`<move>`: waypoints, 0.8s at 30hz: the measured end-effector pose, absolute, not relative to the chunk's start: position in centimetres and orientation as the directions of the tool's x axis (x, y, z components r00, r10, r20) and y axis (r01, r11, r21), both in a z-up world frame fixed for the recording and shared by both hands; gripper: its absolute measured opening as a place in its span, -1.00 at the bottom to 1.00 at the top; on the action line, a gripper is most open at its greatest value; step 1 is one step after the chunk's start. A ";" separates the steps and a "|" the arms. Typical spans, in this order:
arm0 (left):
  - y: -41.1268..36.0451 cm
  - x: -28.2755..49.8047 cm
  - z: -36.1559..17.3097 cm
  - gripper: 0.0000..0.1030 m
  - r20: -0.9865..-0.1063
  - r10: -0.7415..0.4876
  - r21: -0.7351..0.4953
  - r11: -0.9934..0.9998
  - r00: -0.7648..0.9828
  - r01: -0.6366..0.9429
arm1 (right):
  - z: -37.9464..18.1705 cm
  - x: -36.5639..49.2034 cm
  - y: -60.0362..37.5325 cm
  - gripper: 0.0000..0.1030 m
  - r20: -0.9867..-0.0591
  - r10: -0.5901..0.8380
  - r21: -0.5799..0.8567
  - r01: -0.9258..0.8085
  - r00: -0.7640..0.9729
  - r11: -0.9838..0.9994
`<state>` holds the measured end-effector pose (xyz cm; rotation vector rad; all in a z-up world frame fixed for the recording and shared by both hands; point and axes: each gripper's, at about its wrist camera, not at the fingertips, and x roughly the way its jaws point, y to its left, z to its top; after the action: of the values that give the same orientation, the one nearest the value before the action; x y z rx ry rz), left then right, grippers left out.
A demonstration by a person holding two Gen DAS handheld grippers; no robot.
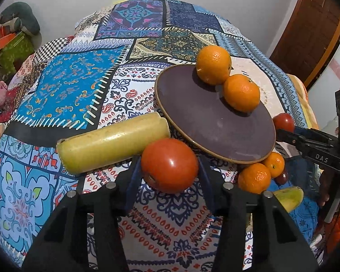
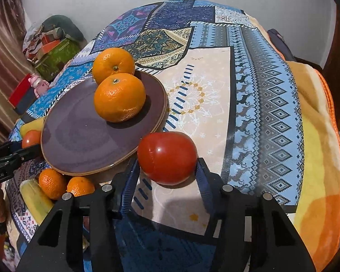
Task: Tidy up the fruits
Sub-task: 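Grasp a red tomato with the left tool while the right tool grasps another tomato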
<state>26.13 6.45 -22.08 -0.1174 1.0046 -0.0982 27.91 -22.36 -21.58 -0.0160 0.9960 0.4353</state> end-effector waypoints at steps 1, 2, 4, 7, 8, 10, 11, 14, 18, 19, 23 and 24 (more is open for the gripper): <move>6.5 26.1 -22.0 -0.06 -0.835 -0.138 -0.146 0.989 0.533 0.028 | -21.5 27.9 -22.4 -0.10 -0.814 0.348 0.184 -0.361 0.466 0.914; 6.5 26.0 -22.0 -0.06 -0.835 -0.138 -0.147 0.989 0.534 0.026 | -21.5 27.9 -22.4 -0.11 -0.813 0.348 0.185 -0.359 0.466 0.915; 6.5 25.8 -21.9 -0.07 -0.834 -0.135 -0.145 0.989 0.536 0.025 | -21.4 27.7 -22.6 -0.11 -0.812 0.347 0.188 -0.353 0.469 0.916; 6.5 25.4 -21.5 -0.07 -0.831 -0.134 -0.142 0.989 0.540 0.026 | -21.1 27.4 -22.7 -0.11 -0.810 0.345 0.186 -0.352 0.473 0.918; 6.4 25.2 -21.4 -0.07 -0.829 -0.135 -0.143 0.989 0.542 0.027 | -20.8 27.2 -22.8 -0.11 -0.807 0.348 0.186 -0.354 0.477 0.917; 6.4 24.9 -21.0 -0.07 -0.826 -0.138 -0.147 0.989 0.547 0.027 | -20.3 26.9 -22.8 -0.11 -0.801 0.351 0.185 -0.357 0.485 0.916; 6.3 24.8 -20.8 -0.07 -0.824 -0.138 -0.147 0.989 0.550 0.027 | -20.1 26.9 -22.7 -0.12 -0.799 0.352 0.184 -0.358 0.488 0.915; 6.2 24.3 -19.8 -0.07 -0.812 -0.140 -0.146 0.989 0.567 0.034 | -19.1 26.5 -22.5 -0.12 -0.786 0.362 0.186 -0.366 0.502 0.912; 6.0 23.8 -18.4 -0.07 -0.794 -0.145 -0.147 0.988 0.591 0.045 | -17.7 26.2 -21.8 -0.12 -0.765 0.379 0.184 -0.388 0.520 0.903; 5.9 23.7 -18.1 -0.07 -0.790 -0.146 -0.147 0.988 0.596 0.047 | -17.4 26.1 -21.5 -0.12 -0.761 0.383 0.183 -0.394 0.524 0.901; 5.7 23.7 -16.9 -0.07 -0.774 -0.151 -0.149 0.987 0.615 0.055 | -16.8 26.1 -20.3 -0.11 -0.747 0.405 0.186 -0.418 0.527 0.889; 5.6 23.7 -16.7 -0.07 -0.771 -0.153 -0.149 0.987 0.619 0.059 | -16.7 26.1 -19.9 -0.12 -0.745 0.410 0.188 -0.425 0.526 0.886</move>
<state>23.68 5.61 -16.66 -0.1131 0.8960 -0.1225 26.14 -19.94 -16.67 -0.0176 0.8861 0.4992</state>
